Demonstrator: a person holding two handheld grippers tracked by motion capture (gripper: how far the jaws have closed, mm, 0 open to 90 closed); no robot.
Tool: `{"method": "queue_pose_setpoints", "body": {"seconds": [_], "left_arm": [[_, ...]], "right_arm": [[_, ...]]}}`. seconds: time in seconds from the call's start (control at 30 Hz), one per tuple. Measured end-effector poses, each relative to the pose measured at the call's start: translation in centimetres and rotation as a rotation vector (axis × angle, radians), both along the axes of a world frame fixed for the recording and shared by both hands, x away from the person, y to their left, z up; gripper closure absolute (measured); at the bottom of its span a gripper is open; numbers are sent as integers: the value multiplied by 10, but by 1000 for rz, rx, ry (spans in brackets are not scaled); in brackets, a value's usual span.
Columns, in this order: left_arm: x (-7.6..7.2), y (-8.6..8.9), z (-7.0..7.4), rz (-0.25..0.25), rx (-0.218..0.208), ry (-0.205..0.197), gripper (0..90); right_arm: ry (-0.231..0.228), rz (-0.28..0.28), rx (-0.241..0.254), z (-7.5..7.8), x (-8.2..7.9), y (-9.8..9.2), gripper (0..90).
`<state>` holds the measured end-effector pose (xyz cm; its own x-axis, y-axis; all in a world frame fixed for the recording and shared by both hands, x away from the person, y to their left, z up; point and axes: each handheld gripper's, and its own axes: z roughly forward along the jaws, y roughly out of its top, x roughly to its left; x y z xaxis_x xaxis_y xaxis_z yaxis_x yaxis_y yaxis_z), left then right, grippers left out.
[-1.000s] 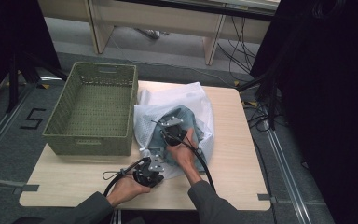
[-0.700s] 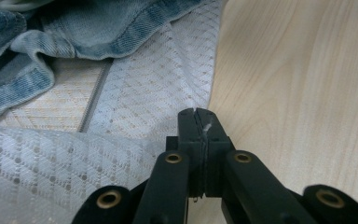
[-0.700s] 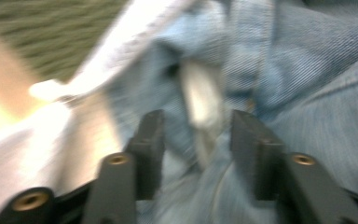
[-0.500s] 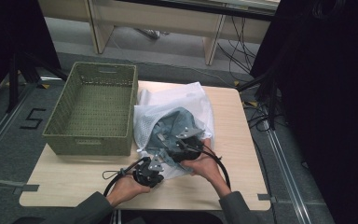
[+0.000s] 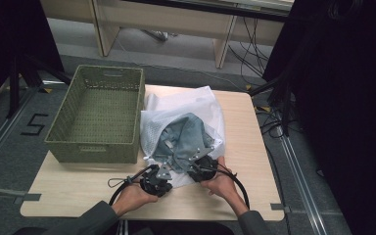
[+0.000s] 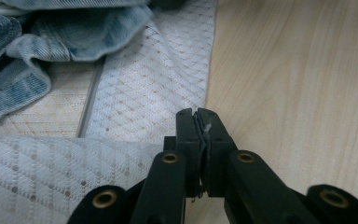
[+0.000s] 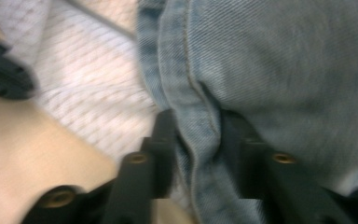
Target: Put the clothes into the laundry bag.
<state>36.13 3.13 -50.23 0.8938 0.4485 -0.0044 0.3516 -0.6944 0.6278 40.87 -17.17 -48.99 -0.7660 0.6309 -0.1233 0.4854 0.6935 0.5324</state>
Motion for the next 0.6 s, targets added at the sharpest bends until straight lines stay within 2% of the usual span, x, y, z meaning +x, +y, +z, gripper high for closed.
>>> {"method": "queue_pose_setpoints", "body": {"seconds": [0.03,0.07,0.13,0.17,0.2,0.23,0.3,0.33,0.37,0.4,0.43,0.47,0.53,0.57,0.6], "left_arm": [[-1,-1,-1,20,-27,7,867],[0,-1,-1,17,-25,8,869],[-1,-1,-1,16,-15,12,870],[-2,-2,-1,22,-22,10,872],[-2,-2,-1,23,-21,7,874],[-1,-2,-1,16,-17,1,875],[-1,-2,-1,7,-11,-5,878],[0,-1,1,-15,16,-3,883],[-1,-1,1,-9,17,1,884],[0,-1,0,-8,2,-12,884],[-1,-1,0,4,-7,-5,884],[-2,-1,0,6,-3,4,884],[-1,0,0,-6,14,0,885],[-2,-1,0,4,4,0,886],[-2,0,0,1,9,-4,886]], "right_arm": [[-12,6,-17,1,1,3,781],[-41,1,-12,2,3,6,791],[-84,-16,30,8,7,13,802],[-94,-12,37,14,9,15,810],[-106,-16,63,17,10,20,815],[-90,-27,81,21,12,25,817],[-87,9,82,18,17,36,815],[-63,13,101,13,19,44,813],[-64,35,61,7,23,49,811],[-71,33,41,1,26,55,812],[-83,32,25,-5,32,57,816],[-92,11,33,-10,38,59,824],[-71,-73,93,-10,45,59,827],[-117,-93,57,-8,52,56,827],[-143,-116,43,-8,57,56,827]]}}
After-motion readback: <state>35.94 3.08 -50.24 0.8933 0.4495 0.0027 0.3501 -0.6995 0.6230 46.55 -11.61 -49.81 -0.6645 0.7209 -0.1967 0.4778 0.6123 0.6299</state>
